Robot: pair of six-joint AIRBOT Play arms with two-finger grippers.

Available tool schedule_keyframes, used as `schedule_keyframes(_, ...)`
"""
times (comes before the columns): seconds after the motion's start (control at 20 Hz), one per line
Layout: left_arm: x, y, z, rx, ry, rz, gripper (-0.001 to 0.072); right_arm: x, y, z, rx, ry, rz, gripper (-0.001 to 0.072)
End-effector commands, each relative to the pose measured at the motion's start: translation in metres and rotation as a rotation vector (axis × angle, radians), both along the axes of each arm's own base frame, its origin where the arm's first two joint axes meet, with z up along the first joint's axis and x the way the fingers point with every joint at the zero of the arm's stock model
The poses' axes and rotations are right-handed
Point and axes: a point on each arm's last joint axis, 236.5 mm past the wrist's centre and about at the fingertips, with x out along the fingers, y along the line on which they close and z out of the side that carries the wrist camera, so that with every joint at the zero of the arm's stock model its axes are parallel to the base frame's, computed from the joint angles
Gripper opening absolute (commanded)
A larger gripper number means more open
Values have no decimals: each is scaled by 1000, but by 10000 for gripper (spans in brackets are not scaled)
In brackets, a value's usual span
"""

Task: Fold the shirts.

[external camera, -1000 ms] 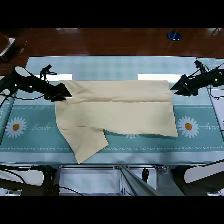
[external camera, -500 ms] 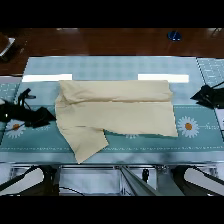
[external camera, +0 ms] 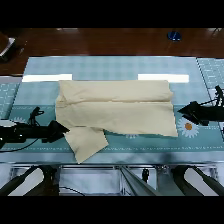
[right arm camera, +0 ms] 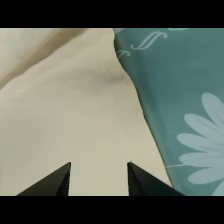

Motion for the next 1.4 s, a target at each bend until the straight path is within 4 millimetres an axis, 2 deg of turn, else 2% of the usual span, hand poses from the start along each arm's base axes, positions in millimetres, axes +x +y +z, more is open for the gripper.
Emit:
schedule_keyframes(0.0,-3,-18,-17,49,-28,-43,497,-5,0,-6,-7,10,-6,413)
schedule_keyframes(0.05,-6,-22,-17,48,-28,-67,385,-8,-12,-9,-40,27,-36,413)
schedule_keyframes(0.1,-7,-24,-16,44,-26,-78,186,-12,-27,-13,-71,54,-75,413)
schedule_keyframes(0.15,-8,-26,-15,37,-22,-79,29,-21,-41,-18,-97,86,-113,413)
schedule_keyframes(0.2,-9,-26,-15,35,-21,-82,28,-34,-52,-22,-111,134,-131,413)
schedule_keyframes(0.3,-9,-26,-15,33,-20,-82,28,-70,-55,-31,-121,277,-112,413)
schedule_keyframes(0.4,-9,-26,-15,32,-19,-81,28,-91,-35,-38,-45,368,-88,413)
schedule_keyframes(0.5,-9,-27,-15,32,-19,-81,28,-101,-19,-47,21,415,-73,413)
schedule_keyframes(0.7,-9,-27,-15,32,-20,-81,28,-94,-3,-55,120,421,-57,413)
schedule_keyframes(0.85,-9,-26,-15,32,-19,-81,28,-82,5,-57,181,387,-57,413)
schedule_keyframes(1.0,-9,-26,-15,33,-20,-81,28,-78,8,-65,187,393,-50,413)
schedule_keyframes(1.1,-9,-26,-15,32,-20,-81,28,-75,20,-73,177,407,0,413)
schedule_keyframes(1.2,-9,-27,-14,30,-19,-79,28,-61,29,-78,169,376,1,413)
schedule_keyframes(1.3,-8,-27,-14,27,-21,-75,28,-41,36,-74,187,320,-30,409)
schedule_keyframes(1.35,-8,-28,-14,26,-22,-74,28,-35,40,-71,200,301,-35,381)
